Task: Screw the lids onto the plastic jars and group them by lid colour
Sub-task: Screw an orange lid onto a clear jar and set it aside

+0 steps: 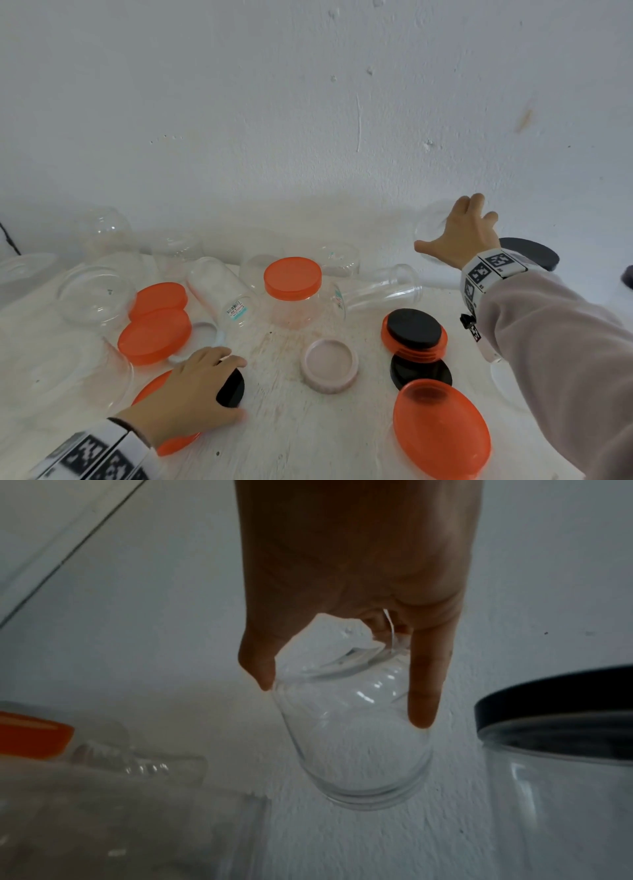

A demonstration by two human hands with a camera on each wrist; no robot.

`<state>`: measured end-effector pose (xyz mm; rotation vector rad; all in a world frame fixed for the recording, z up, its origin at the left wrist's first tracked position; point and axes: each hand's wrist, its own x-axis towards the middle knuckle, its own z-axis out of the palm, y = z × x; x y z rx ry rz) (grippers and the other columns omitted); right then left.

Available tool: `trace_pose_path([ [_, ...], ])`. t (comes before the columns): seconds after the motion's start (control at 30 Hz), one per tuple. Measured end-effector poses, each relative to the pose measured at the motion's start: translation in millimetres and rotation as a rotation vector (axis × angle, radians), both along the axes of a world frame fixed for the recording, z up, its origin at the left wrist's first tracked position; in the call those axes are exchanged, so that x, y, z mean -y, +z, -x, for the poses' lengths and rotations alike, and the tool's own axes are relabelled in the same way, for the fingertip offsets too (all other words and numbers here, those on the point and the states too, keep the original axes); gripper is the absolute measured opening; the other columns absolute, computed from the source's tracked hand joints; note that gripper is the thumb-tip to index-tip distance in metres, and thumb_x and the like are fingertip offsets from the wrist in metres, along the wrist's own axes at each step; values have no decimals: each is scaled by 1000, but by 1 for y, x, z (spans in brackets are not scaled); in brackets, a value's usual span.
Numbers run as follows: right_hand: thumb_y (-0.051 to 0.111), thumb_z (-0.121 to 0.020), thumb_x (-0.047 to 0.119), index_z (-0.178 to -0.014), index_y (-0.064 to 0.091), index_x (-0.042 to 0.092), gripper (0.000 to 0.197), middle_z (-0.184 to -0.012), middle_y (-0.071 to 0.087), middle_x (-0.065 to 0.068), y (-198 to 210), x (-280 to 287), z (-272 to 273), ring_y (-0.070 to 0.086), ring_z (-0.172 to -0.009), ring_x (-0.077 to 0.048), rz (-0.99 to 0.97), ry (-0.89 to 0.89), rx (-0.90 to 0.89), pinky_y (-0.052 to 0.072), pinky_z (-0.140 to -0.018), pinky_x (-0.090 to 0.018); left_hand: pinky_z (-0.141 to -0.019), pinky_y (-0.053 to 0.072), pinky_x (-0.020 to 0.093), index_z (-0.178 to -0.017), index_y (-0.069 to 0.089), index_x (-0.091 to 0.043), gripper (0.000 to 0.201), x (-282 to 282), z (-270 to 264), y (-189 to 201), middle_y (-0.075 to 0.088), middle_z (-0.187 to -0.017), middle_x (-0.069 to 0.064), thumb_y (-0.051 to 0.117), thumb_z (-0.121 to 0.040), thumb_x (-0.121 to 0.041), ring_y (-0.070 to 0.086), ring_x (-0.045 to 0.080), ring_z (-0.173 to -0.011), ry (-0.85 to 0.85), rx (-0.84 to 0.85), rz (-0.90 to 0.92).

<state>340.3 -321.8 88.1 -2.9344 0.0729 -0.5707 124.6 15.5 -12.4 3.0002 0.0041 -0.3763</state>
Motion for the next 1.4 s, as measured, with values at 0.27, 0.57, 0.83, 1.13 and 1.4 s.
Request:
trace_pose_path([
  [0.27, 71, -72, 48, -143, 22, 41, 86, -136, 18, -12, 13, 1, 41, 30, -116, -43, -188, 259, -33, 37, -82, -40, -113, 19, 22, -145, 28, -30, 70, 86, -22, 29, 27, -149, -10, 60, -87, -50, 20, 8, -139, -297, 57, 189],
  [0.57, 83, -58, 50, -129, 27, 50, 91, -127, 17, 1, 6, 4, 97, 25, -108, -28, -330, 360, -151, 36, -81, -37, -112, 27, 38, -149, 20, -19, 83, 195, -37, 20, 24, -150, -1, 62, -86, -54, 21, 20, -139, -528, -119, 257],
  [0.83, 77, -64, 46, -128, 19, 53, 87, -117, 20, 3, -2, 17, 129, 30, -111, -27, -426, 306, -126, 39, -86, -35, -112, 29, 45, -153, 2, -11, 114, 223, -34, 10, 16, -155, 7, 65, -75, -66, 19, 26, -141, -538, -132, 79],
  [1.13, 80, -61, 44, -126, 28, 38, 83, -115, 29, 2, -9, 20, 156, 36, -107, -23, -500, 234, -95, 31, -68, -26, -99, 38, 31, -145, 27, -19, 109, 168, -33, 20, 36, -136, -3, 61, -61, -80, 38, 16, -122, -416, -66, 228],
  [1.4, 85, -59, 41, -114, 26, 29, 81, -116, 35, 1, -27, 10, 184, 43, -107, -21, -598, 151, -227, 46, -83, -33, -75, 49, 24, -109, 56, -33, 78, 83, -30, 53, 60, -106, -12, 57, -47, -80, 59, 4, -91, -242, 88, 442],
])
